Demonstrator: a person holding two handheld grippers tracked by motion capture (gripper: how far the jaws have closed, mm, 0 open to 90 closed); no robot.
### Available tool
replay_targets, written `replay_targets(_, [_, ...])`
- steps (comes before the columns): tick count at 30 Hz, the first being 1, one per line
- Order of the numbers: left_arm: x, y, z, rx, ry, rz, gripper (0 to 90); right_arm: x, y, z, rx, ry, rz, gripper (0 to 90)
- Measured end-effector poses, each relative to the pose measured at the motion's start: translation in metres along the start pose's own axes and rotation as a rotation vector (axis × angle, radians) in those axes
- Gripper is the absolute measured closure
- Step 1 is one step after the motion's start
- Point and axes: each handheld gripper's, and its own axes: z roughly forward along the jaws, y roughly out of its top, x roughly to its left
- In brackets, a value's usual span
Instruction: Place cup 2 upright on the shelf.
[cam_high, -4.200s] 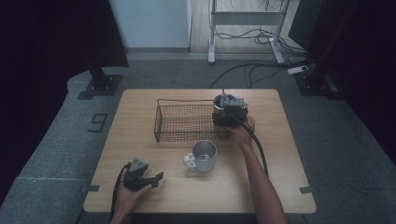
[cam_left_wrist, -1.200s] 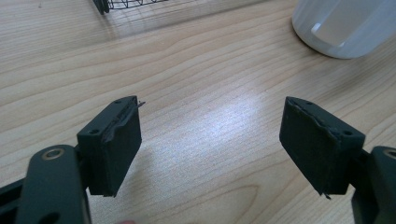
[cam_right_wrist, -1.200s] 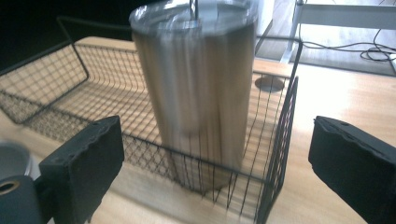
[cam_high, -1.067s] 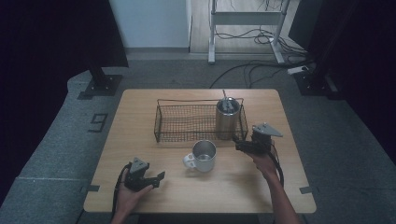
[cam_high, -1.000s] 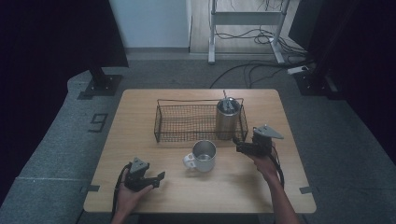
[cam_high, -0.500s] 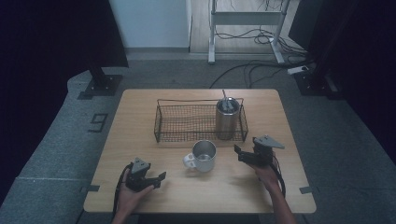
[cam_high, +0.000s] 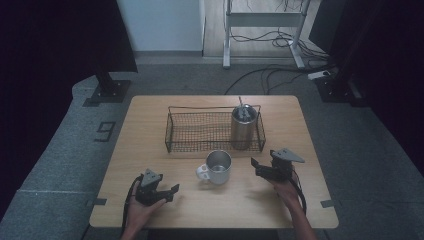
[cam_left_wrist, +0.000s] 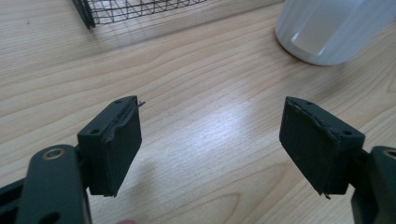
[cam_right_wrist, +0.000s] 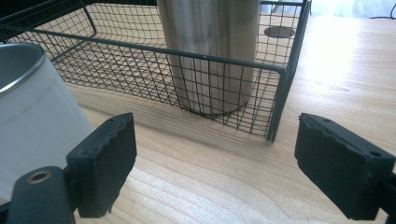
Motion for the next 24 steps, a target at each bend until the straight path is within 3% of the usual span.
replay_targets(24, [-0.037,0.023,0.016,-0.044,-0.128,0.080,20.8,-0.010,-0.016,-0.013,0.007,-0.029,0.033,13.4])
